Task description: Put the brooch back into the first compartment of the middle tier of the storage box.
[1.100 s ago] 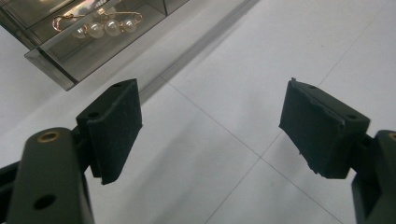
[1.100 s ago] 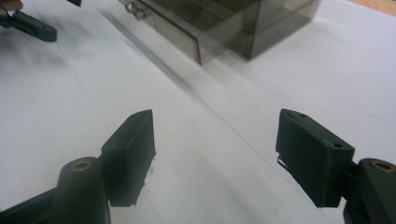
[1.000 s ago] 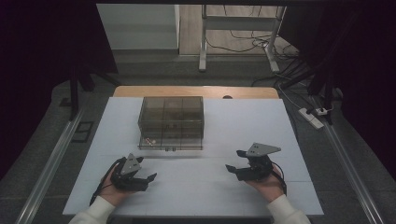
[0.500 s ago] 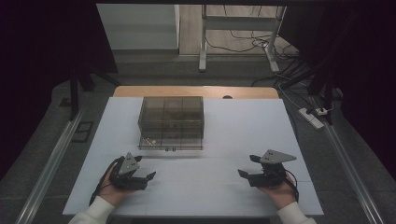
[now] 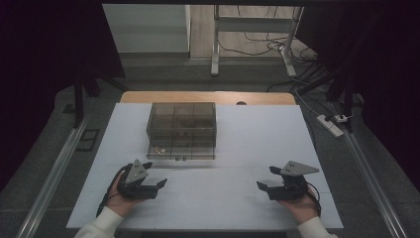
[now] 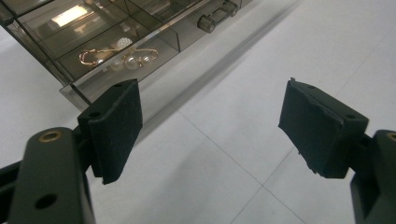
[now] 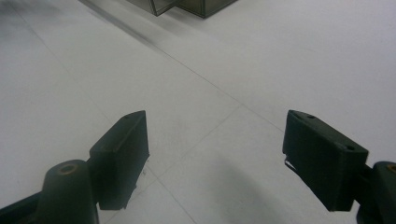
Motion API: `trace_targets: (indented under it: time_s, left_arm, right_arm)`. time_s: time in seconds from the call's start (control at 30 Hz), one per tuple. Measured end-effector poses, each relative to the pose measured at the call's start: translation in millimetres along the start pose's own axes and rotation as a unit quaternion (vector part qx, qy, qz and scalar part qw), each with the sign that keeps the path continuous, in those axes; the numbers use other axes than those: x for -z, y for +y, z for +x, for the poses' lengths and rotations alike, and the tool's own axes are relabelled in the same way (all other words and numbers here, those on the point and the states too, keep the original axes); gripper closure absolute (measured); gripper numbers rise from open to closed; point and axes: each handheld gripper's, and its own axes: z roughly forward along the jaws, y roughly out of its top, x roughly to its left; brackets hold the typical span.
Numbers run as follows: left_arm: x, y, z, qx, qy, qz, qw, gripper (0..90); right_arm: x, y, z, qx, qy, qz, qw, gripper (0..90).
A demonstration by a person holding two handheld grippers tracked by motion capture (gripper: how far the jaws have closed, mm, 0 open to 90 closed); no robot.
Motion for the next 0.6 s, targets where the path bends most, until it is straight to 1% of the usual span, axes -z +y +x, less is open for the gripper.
trace_targets:
  time_s: [0.03, 0.07, 0.1, 0.13, 0.3, 0.33, 0.47, 0.6]
  left_arm:
    - [-0.3, 0.4, 0.0, 0.000, 0.000, 0.000, 1.0000, 21.1]
    - [-0.8, 1.0, -0.1, -0.001, -0.001, -0.001, 1.0000, 21.2]
    - [-1.6, 1.8, -0.4, -0.001, -0.001, -0.001, 1.0000, 21.2]
    - [-2.5, 2.6, -0.9, -0.002, -0.001, -0.001, 1.0000, 21.2]
    - [-6.0, 5.8, -1.8, -0.010, 0.000, 0.001, 1.0000, 21.3]
    - [-6.2, 6.4, -1.8, -0.010, 0.001, 0.001, 0.9999, 21.3]
    - [-9.2, 10.4, -0.4, -0.006, 0.000, -0.002, 1.0000, 21.5]
    - [-16.5, 18.2, 0.5, -0.002, -0.008, -0.005, 1.0000, 21.9]
  right_arm:
    - [-0.5, -0.2, 0.3, 0.000, -0.005, 0.001, 1.0000, 22.4]
    - [-0.8, -0.5, 0.2, -0.001, -0.002, 0.002, 1.0000, 22.4]
    - [-1.0, -0.6, 0.4, -0.001, -0.006, 0.003, 1.0000, 22.4]
    - [-1.0, -0.7, 0.3, -0.001, -0.002, 0.003, 1.0000, 22.4]
    - [-0.2, -0.4, -0.1, 0.000, -0.006, 0.002, 1.0000, 22.4]
    - [-0.4, -0.7, -0.7, -0.001, -0.003, 0.001, 1.0000, 22.4]
    - [-0.7, -1.4, -1.0, -0.003, -0.001, 0.000, 1.0000, 22.4]
    - [-1.5, -2.2, -1.2, -0.001, -0.001, 0.004, 1.0000, 22.4]
